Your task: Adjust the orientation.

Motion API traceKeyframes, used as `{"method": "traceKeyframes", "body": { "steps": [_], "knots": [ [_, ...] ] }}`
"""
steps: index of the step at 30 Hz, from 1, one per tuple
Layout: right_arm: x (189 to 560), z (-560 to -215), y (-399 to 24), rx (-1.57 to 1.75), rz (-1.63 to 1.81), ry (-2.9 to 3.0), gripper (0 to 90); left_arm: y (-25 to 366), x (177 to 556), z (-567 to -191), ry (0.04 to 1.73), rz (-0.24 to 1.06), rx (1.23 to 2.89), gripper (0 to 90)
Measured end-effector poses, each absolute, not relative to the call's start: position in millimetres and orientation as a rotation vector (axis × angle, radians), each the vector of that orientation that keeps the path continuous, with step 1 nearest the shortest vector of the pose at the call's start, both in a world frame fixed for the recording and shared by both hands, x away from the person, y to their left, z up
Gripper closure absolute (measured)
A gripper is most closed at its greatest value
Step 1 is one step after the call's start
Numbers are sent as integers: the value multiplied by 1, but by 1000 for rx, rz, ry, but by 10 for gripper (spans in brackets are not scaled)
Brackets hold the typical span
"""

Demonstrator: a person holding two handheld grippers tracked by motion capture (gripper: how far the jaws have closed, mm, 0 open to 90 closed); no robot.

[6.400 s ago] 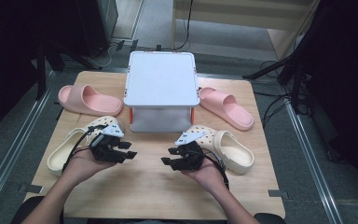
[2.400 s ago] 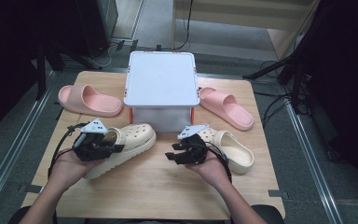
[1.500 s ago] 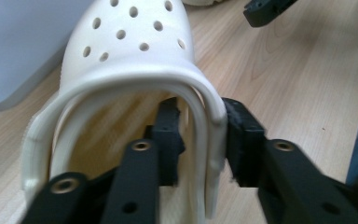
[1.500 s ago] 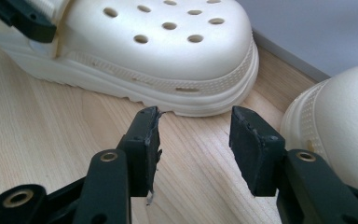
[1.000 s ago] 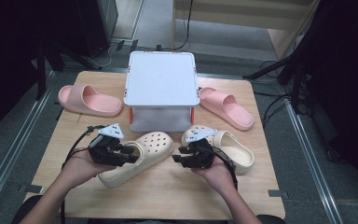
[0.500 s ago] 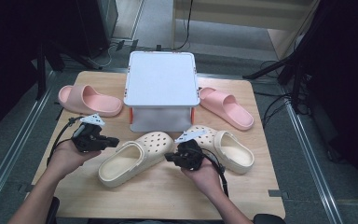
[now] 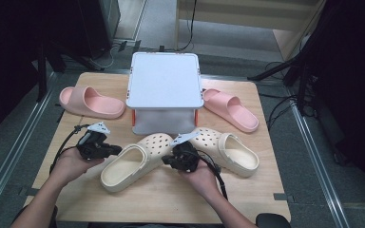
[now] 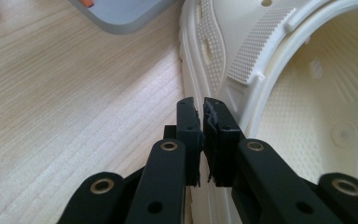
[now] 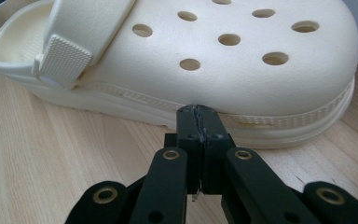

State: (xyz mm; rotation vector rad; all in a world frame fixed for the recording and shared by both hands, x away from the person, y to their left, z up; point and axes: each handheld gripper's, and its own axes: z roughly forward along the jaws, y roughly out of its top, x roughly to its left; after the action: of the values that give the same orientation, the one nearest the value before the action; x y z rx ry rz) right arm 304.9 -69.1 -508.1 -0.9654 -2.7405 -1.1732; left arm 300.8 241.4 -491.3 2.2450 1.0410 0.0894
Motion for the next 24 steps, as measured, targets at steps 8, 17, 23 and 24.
{"method": "traceKeyframes", "body": {
  "steps": [8,17,23,24],
  "knots": [
    [310,-508,-67,-966,-1160,-2728,887,243,290,-493,1051,59,2231,861],
    [318,-507,-67,-959,-1145,-2731,880,238,279,-495,1077,13,2213,862],
    [324,-506,-66,-978,-1137,-2730,868,227,270,-496,1048,-7,2240,857],
    [325,-506,-67,-977,-1135,-2730,867,227,269,-496,1051,-13,2236,856]
  ]
}}
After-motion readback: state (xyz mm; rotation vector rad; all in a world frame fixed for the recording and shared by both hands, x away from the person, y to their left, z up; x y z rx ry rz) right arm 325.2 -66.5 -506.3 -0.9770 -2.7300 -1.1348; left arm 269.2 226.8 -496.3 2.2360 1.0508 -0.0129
